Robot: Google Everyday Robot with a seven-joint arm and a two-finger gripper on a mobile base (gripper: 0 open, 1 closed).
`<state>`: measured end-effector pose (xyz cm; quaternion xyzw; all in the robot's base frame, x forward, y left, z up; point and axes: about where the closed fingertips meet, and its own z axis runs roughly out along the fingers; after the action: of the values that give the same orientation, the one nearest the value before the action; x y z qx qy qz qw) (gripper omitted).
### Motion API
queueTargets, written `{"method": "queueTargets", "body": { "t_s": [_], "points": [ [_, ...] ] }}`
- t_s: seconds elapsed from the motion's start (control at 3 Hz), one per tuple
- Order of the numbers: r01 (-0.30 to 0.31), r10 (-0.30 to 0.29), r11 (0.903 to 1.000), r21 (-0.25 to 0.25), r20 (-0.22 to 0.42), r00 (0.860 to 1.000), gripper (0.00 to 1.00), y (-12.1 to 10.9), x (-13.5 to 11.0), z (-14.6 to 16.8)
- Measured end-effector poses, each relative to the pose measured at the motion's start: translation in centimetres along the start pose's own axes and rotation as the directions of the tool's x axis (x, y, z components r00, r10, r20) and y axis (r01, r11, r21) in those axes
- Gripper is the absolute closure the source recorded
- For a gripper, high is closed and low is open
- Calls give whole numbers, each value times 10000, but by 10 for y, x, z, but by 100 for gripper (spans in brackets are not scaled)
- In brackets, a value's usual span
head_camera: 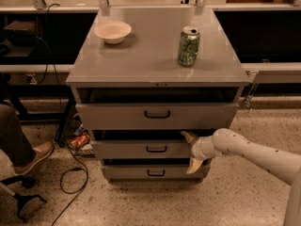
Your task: Open middle drawer
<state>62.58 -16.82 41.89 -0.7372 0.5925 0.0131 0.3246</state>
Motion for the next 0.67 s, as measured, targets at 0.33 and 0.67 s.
{"method": "queueTargets", "body": {
  "t_s": [0.33,0.67],
  "points": [
    [109,-100,9998,187,-462,9989,0,-13,8,2],
    [103,-94,9998,198,-488,9988,0,-13,9,2]
  ]
}}
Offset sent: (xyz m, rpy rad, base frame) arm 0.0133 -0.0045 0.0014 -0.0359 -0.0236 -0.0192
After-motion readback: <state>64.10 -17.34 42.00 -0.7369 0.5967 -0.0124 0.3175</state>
